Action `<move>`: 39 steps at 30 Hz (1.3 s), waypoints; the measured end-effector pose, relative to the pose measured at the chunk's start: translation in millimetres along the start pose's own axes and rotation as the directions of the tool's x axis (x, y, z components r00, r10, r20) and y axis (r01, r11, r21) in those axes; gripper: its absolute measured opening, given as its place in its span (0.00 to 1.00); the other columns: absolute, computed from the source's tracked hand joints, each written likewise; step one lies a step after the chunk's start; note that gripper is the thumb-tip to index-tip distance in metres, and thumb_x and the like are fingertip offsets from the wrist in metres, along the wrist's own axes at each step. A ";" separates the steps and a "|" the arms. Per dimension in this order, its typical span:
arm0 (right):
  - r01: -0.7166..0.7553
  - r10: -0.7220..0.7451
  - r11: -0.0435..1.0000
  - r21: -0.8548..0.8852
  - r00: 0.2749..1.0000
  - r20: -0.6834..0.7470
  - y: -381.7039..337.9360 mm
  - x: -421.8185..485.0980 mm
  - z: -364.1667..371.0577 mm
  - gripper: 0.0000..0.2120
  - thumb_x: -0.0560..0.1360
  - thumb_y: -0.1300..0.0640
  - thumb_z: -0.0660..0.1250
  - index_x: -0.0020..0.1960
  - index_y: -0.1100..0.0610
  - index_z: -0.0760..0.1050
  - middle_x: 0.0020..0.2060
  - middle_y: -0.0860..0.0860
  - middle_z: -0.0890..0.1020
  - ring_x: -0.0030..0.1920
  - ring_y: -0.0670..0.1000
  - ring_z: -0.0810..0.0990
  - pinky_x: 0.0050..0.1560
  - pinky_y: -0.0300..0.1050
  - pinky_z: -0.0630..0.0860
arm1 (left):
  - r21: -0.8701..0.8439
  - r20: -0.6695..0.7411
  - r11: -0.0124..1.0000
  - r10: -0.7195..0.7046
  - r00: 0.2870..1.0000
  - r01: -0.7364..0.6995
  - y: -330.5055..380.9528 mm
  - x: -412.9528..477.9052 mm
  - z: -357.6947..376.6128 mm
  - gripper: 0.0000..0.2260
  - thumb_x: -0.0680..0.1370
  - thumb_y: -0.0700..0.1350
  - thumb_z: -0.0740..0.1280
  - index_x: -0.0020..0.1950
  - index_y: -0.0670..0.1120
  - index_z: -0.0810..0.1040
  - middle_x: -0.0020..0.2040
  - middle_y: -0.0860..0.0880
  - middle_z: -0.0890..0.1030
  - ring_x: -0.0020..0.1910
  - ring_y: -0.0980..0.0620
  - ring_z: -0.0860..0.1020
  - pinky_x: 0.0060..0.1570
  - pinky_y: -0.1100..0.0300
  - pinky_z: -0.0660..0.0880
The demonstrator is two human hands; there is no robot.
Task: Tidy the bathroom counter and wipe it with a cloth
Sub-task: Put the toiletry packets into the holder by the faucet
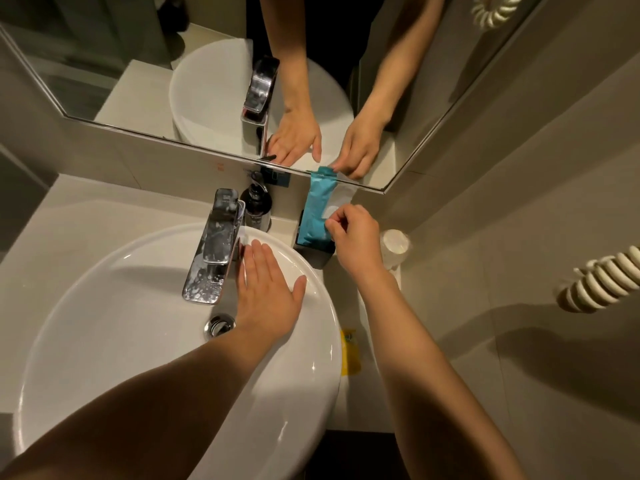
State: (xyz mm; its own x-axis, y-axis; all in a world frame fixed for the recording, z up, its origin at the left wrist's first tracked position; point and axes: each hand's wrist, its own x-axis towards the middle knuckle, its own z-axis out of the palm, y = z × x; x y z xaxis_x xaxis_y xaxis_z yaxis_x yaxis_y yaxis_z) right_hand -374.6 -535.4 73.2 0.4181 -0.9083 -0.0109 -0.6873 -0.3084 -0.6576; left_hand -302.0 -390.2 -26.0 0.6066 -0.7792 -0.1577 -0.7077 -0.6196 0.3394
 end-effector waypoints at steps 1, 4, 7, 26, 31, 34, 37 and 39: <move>-0.018 0.018 1.000 -0.003 1.000 0.021 1.0 0.2 3.8 0.04 0.78 0.60 0.69 0.45 0.58 0.79 0.45 0.52 0.78 0.43 0.49 0.76 0.39 0.35 0.69 | 0.002 -0.002 1.000 0.001 1.000 -0.001 0.0 0.0 0.0 0.41 0.81 0.65 0.50 0.81 0.38 0.39 0.83 0.38 0.44 0.82 0.41 0.44 0.79 0.46 0.43; -0.071 0.072 0.997 -0.015 0.994 0.079 2.6 0.3 14.4 0.06 0.78 0.59 0.70 0.43 0.56 0.78 0.45 0.51 0.79 0.45 0.49 0.78 0.40 0.37 0.73 | 0.009 -0.005 1.000 0.000 1.000 0.000 0.2 -0.1 1.2 0.41 0.82 0.65 0.49 0.81 0.38 0.39 0.83 0.38 0.45 0.82 0.41 0.44 0.79 0.46 0.43; -0.101 0.106 0.994 -0.037 0.985 0.139 2.2 1.5 21.2 0.07 0.79 0.58 0.70 0.43 0.58 0.77 0.49 0.54 0.83 0.55 0.54 0.82 0.36 0.32 0.69 | 0.015 -0.025 1.000 -0.007 1.000 0.007 0.6 -0.3 2.6 0.41 0.81 0.65 0.49 0.81 0.38 0.40 0.83 0.38 0.46 0.82 0.40 0.45 0.80 0.45 0.45; -0.196 0.204 0.978 -0.075 0.971 0.127 0.7 1.0 30.0 0.07 0.81 0.57 0.68 0.53 0.59 0.83 0.60 0.56 0.84 0.62 0.55 0.81 0.55 0.46 0.80 | 0.019 -0.017 1.000 -0.003 1.000 0.003 -0.1 -1.2 5.6 0.40 0.82 0.65 0.48 0.81 0.39 0.39 0.83 0.39 0.46 0.83 0.41 0.44 0.79 0.45 0.44; -0.230 0.227 0.973 0.026 0.972 0.066 3.0 -13.2 14.2 0.05 0.80 0.55 0.69 0.48 0.56 0.82 0.49 0.52 0.85 0.52 0.50 0.82 0.38 0.36 0.74 | 0.020 0.008 1.000 -0.011 1.000 0.011 0.7 -1.9 3.6 0.41 0.81 0.66 0.49 0.81 0.39 0.39 0.83 0.39 0.44 0.82 0.41 0.43 0.79 0.46 0.42; -0.223 0.222 0.972 0.072 0.975 0.009 11.8 -27.2 -1.6 0.06 0.79 0.54 0.71 0.46 0.55 0.83 0.41 0.50 0.84 0.42 0.48 0.81 0.34 0.35 0.70 | 0.020 0.034 1.000 -0.008 0.999 0.008 1.1 -4.3 2.2 0.41 0.81 0.66 0.48 0.81 0.39 0.37 0.83 0.39 0.42 0.82 0.41 0.41 0.78 0.46 0.39; -0.241 0.248 0.959 0.146 0.968 -0.030 32.9 -48.6 -19.0 0.08 0.76 0.56 0.72 0.40 0.56 0.81 0.34 0.51 0.83 0.36 0.49 0.80 0.35 0.35 0.71 | 0.035 0.048 0.999 -0.015 0.999 0.014 1.7 -3.0 1.8 0.41 0.81 0.65 0.48 0.81 0.38 0.38 0.83 0.38 0.42 0.82 0.41 0.41 0.79 0.46 0.41; -0.310 0.317 0.940 0.141 0.948 -0.024 51.8 -68.4 -26.6 0.08 0.76 0.57 0.73 0.38 0.58 0.80 0.32 0.50 0.81 0.32 0.44 0.78 0.31 0.27 0.68 | 0.034 0.048 0.999 -0.019 0.999 0.017 1.6 -1.4 2.5 0.41 0.81 0.65 0.49 0.81 0.37 0.39 0.83 0.38 0.43 0.82 0.40 0.42 0.79 0.45 0.42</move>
State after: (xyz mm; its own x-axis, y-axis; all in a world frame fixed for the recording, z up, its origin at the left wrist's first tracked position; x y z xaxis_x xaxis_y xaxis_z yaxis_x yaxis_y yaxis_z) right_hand -454.7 -496.8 60.0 0.1645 -0.9658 -0.2005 -0.6920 0.0319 -0.7212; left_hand -304.9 -390.4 -27.5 0.6018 -0.7711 -0.2080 -0.7093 -0.6357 0.3046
